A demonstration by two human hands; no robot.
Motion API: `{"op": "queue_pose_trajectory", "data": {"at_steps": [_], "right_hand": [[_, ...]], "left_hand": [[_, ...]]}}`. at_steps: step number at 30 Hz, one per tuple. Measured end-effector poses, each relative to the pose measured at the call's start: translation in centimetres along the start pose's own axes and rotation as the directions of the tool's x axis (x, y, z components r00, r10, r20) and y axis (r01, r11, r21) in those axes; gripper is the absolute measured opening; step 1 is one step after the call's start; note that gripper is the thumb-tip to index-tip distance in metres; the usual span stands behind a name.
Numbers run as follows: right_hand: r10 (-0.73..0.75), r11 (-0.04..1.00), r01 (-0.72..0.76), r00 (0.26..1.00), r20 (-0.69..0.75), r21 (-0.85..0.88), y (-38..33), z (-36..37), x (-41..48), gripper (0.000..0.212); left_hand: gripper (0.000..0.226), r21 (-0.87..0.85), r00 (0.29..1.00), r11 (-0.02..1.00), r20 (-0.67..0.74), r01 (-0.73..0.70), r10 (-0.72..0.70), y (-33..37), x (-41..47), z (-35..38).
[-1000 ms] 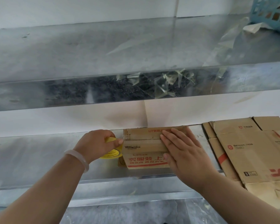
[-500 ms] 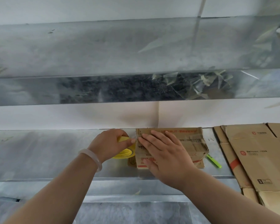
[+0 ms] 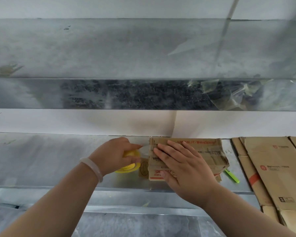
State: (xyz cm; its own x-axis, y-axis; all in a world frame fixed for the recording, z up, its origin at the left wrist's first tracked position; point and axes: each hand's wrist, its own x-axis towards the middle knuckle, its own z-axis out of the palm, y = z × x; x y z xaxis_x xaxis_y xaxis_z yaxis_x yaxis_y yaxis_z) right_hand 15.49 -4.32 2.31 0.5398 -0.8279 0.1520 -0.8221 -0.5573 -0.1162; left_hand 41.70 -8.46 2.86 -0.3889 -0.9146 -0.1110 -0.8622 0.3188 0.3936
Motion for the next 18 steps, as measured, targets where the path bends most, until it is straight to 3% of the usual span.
{"op": "queue_pose_trajectory", "data": {"at_steps": [2,6,8,11,14,16,18], "right_hand": [[-0.001,1.000,0.001,1.000,-0.009,0.003,0.0,0.0,0.0,0.057],[-0.006,1.000,0.006,1.000,-0.017,0.004,0.0,0.1,0.1,0.058],[-0.003,1.000,0.003,1.000,-0.010,0.008,0.1,0.1,0.0,0.058],[-0.004,1.000,0.004,1.000,-0.007,0.003,0.1,0.1,0.0,0.058],[-0.005,1.000,0.005,1.000,-0.013,0.002,0.0,0.2,-0.1,0.059],[-0.005,1.000,0.005,1.000,-0.014,0.001,0.0,0.2,-0.1,0.059],[-0.005,1.000,0.005,1.000,-0.014,0.002,0.0,0.2,-0.1,0.059]], "left_hand": [[0.094,0.069,0.999,0.998,0.050,0.012,-0.016,0.2,0.0,0.2],[0.067,0.179,0.993,0.984,0.117,-0.002,-0.019,1.4,0.8,1.4],[0.071,0.169,0.994,0.986,0.112,0.002,-0.021,1.3,1.0,2.2],[0.083,-0.027,0.998,1.000,0.058,-0.003,0.005,0.6,0.4,3.1],[0.055,-0.278,0.999,0.961,-0.052,0.000,-0.015,0.1,-0.5,3.5],[0.030,-0.479,0.988,0.877,-0.110,0.042,-0.108,0.4,-0.4,3.5],[0.023,-0.587,0.968,0.799,-0.102,0.128,-0.230,1.2,0.1,3.3]]}}
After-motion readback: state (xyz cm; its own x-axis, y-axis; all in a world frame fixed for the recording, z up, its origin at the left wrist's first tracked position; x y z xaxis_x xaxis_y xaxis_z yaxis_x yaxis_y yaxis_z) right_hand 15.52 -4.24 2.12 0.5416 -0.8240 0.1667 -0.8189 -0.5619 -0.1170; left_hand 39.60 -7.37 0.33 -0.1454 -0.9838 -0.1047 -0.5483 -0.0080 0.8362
